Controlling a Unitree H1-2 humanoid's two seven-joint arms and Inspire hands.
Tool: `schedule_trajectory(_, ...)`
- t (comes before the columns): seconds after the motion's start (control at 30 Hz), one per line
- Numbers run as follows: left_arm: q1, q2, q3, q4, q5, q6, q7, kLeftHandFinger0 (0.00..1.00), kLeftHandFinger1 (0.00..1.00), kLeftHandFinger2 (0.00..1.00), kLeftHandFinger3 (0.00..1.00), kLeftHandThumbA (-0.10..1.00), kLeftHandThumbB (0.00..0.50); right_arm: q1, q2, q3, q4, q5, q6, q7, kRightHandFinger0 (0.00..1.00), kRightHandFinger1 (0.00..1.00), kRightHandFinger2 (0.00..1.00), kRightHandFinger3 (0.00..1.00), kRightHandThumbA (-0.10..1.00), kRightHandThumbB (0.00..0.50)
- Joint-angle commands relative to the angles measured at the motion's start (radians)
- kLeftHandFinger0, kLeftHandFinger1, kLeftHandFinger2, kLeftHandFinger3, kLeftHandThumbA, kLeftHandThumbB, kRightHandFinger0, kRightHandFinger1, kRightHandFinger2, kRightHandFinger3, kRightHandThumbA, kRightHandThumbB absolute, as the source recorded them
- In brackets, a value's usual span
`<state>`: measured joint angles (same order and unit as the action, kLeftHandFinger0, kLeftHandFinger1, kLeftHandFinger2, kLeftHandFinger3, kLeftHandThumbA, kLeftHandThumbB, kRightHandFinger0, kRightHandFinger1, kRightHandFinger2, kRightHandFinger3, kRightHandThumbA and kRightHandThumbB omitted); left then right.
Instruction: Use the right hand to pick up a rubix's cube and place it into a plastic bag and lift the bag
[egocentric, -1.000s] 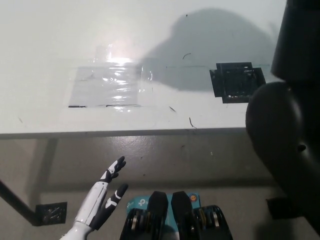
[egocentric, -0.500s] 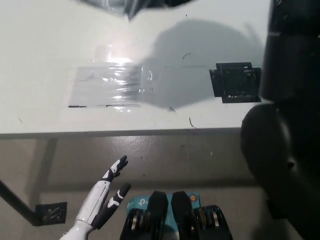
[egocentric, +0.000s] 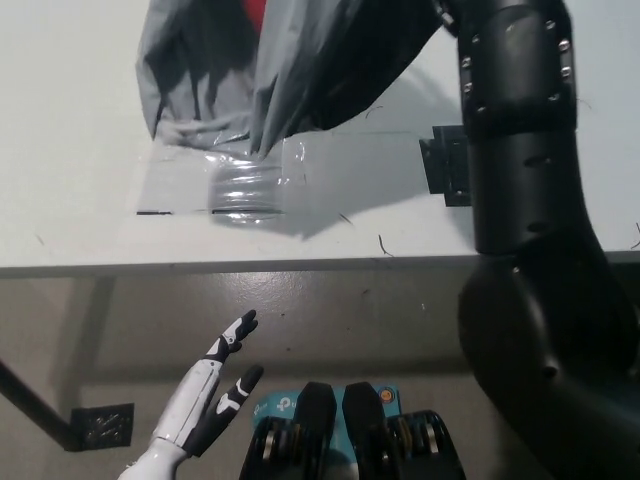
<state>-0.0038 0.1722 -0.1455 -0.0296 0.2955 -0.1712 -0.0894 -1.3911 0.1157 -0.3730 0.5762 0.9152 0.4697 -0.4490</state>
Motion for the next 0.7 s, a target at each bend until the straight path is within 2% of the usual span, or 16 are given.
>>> schedule_trajectory(0.0, -0.014, 0.016, 0.001, -0.038, 0.003, 0.006, -0.010, 1.00, 1.00, 1.00, 1.00, 1.00, 0.130, -0.034, 0.030, 0.025, 0.010, -0.045, -0.025, 0.066, 0.00, 0.18, 0.68, 0.86, -0.10, 0.076)
schedule_trajectory(0.03, -0.013, 0.015, -0.001, -0.039, 0.004, 0.005, -0.010, 1.00, 1.00, 1.00, 1.00, 1.00, 0.123, -0.025, 0.037, 0.027, 0.011, -0.048, -0.029, 0.073, 0.00, 0.17, 0.69, 1.00, -0.10, 0.078)
schedule_trajectory(0.33, -0.014, 0.024, -0.004, -0.055, 0.007, 0.027, -0.027, 1.00, 1.00, 1.00, 1.00, 1.00, 0.115, 0.033, 0.054, 0.002, 0.046, -0.059, -0.049, 0.105, 0.00, 0.12, 0.69, 1.00, -0.10, 0.071)
schedule_trajectory(0.43, -0.009, 0.023, -0.005, -0.059, 0.010, 0.032, -0.028, 1.00, 1.00, 1.00, 1.00, 1.00, 0.118, 0.052, 0.035, 0.006, 0.102, -0.097, -0.100, 0.132, 0.00, 0.12, 0.69, 1.00, -0.10, 0.058)
schedule_trajectory(0.53, -0.012, 0.022, -0.004, -0.055, -0.001, 0.027, -0.028, 1.00, 1.00, 1.00, 1.00, 1.00, 0.117, 0.054, 0.009, 0.002, 0.191, -0.135, -0.165, 0.137, 0.00, 0.08, 0.62, 1.00, -0.10, 0.105)
schedule_trajectory(0.6, -0.015, 0.019, -0.002, -0.054, -0.007, 0.031, -0.027, 1.00, 1.00, 1.00, 1.00, 1.00, 0.113, 0.048, -0.012, 0.002, 0.243, -0.156, -0.195, 0.141, 0.00, 0.06, 0.62, 1.00, -0.10, 0.080)
schedule_trajectory(0.67, -0.018, 0.018, -0.001, -0.049, -0.008, 0.027, -0.025, 1.00, 1.00, 1.00, 1.00, 1.00, 0.112, 0.048, -0.037, -0.001, 0.296, -0.175, -0.235, 0.152, 0.00, 0.06, 0.63, 1.00, -0.10, 0.080)
